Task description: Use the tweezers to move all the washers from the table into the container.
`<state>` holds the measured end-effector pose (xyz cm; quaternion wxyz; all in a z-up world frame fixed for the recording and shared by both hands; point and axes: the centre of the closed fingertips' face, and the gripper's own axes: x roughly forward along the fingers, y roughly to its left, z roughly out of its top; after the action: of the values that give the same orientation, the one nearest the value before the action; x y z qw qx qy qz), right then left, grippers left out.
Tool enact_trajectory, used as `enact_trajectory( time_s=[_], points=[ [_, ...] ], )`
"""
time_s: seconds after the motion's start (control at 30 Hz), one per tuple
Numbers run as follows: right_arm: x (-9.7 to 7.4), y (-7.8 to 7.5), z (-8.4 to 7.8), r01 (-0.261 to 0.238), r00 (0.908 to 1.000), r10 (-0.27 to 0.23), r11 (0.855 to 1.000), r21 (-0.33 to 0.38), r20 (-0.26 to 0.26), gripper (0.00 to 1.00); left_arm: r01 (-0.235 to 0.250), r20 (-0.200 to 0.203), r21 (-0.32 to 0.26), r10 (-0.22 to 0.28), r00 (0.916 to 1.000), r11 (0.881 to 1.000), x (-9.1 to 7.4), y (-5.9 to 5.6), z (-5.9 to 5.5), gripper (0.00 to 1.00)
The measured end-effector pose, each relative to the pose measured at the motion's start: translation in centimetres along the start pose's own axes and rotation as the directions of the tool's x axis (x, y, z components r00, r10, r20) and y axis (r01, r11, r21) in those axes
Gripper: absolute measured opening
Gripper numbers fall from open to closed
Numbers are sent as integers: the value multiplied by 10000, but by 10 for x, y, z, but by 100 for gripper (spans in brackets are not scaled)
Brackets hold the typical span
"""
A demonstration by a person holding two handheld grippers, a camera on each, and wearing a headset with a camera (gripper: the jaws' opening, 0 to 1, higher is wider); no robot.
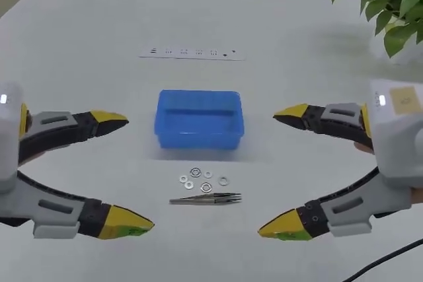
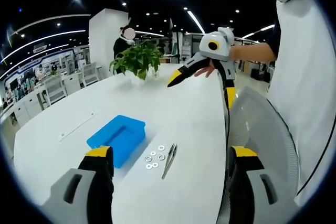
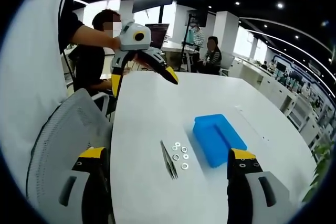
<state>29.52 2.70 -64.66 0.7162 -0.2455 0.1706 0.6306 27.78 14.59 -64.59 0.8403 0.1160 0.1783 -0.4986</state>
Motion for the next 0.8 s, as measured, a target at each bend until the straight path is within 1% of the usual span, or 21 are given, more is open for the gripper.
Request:
enact_trajectory(
  time_s=[0.07, 0.2, 0.3, 0.5, 0.57, 0.73, 0.8],
  points=[
    [0, -1, -1, 16, 10000, -16, 10000, 39, 15, 95, -94, 3, 105, 94, 10000, 9999, 0, 3, 0, 94],
    [-2, -4, -1, 97, 9999, -98, 9998, 155, 44, 95, -137, 206, -32, 138, 9997, 9999, -3, 10, 4, 95],
    [-2, -5, -1, 127, 9999, -128, 9997, 193, 53, 95, -196, 243, -33, 197, 9995, 9998, -3, 13, 6, 94],
    [1, -4, -4, -1, 9999, 3, 9998, 203, -106, 95, -182, 359, -56, 184, 9992, 9998, -4, 12, 8, 93],
    [1, -7, -5, 70, 9998, -67, 9999, 153, -180, 95, -212, 343, -87, 214, 9992, 9997, -4, 13, 7, 93],
    [0, -10, -2, 154, 9999, -153, 9996, 237, -27, 95, -238, 289, -150, 242, 9993, 9996, -3, 11, 6, 94],
    [0, -10, -3, 157, 9999, -156, 9996, 255, -50, 95, -257, 193, -59, 258, 9995, 9997, -3, 9, 4, 94]
  ],
)
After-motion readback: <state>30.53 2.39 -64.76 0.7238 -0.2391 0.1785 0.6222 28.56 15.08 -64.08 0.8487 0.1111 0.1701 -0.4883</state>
